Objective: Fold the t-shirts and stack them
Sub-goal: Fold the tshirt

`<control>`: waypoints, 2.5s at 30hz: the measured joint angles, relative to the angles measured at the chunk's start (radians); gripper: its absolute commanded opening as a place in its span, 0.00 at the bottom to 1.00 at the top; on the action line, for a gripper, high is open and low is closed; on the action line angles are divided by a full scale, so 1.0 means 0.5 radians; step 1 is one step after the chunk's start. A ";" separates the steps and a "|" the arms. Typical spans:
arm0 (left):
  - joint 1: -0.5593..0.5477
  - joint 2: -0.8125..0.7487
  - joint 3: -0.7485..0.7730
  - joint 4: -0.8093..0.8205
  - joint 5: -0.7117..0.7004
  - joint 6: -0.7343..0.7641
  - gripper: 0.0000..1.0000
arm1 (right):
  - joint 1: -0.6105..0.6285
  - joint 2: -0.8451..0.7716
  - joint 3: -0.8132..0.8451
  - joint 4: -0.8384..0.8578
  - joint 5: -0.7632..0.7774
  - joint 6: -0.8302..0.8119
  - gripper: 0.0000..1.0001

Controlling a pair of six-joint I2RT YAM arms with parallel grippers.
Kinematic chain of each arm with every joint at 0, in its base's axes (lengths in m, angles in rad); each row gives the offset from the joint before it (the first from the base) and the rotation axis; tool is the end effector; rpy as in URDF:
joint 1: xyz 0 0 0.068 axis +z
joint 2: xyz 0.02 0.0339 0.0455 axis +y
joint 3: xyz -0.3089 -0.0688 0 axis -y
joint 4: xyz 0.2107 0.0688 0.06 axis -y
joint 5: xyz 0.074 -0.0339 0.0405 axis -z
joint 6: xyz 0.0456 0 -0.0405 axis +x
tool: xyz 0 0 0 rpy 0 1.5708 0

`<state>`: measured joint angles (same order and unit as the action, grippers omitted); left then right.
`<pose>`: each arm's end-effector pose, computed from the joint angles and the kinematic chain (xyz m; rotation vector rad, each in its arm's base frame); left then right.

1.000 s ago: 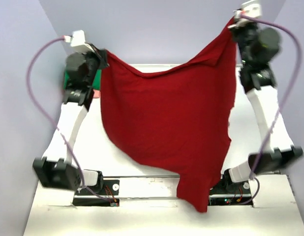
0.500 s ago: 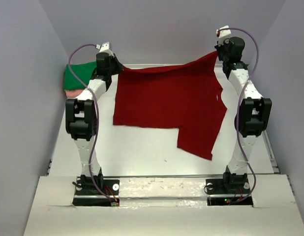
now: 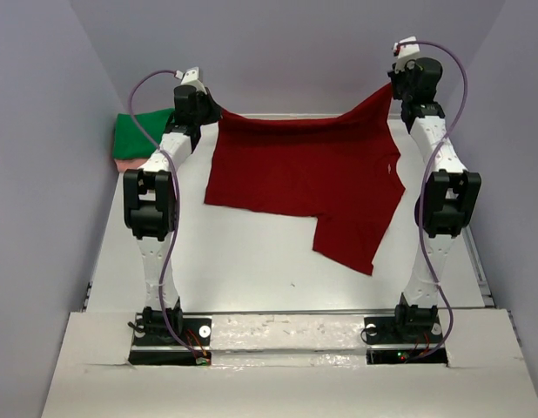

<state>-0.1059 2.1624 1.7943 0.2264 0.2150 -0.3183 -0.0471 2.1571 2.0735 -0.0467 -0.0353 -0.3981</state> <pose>0.5238 -0.0655 0.3333 -0.0223 1.7344 -0.4976 0.5239 -0.0231 0.3975 -0.3246 1.6791 -0.3018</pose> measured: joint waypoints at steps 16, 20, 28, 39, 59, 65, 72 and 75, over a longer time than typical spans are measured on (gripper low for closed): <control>-0.004 0.029 0.136 -0.375 -0.125 -0.043 0.00 | 0.131 -0.470 -0.728 -0.206 0.071 0.199 0.00; -0.009 0.049 0.239 -0.524 -0.179 -0.072 0.00 | 0.169 -0.536 -0.745 -0.209 0.126 0.211 0.00; -0.012 0.166 0.429 -0.796 -0.235 -0.114 0.00 | 0.212 -0.568 -0.752 -0.333 0.361 0.229 0.00; -0.055 0.169 0.418 -0.910 -0.240 -0.166 0.38 | 0.308 -0.637 -0.877 -0.397 0.483 0.258 0.00; -0.154 0.169 0.416 -1.061 -0.363 -0.271 0.58 | 0.310 -0.659 -0.904 -0.482 0.641 0.330 0.00; -0.155 0.169 0.416 -1.064 -0.340 -0.263 0.58 | 0.323 -0.601 -0.969 -0.549 0.772 0.420 0.00; -0.155 0.146 0.417 -1.082 -0.327 -0.247 0.58 | 0.357 -0.527 -1.008 -0.706 0.817 0.521 0.68; -0.155 0.111 0.417 -1.096 -0.325 -0.239 0.58 | 0.378 -0.525 -1.008 -0.738 0.861 0.545 0.71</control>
<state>-0.1833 2.2181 2.0026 -0.3214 0.0525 -0.4377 0.1421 1.8946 1.5696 -0.4156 0.3950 -0.1257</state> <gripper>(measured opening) 0.582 0.679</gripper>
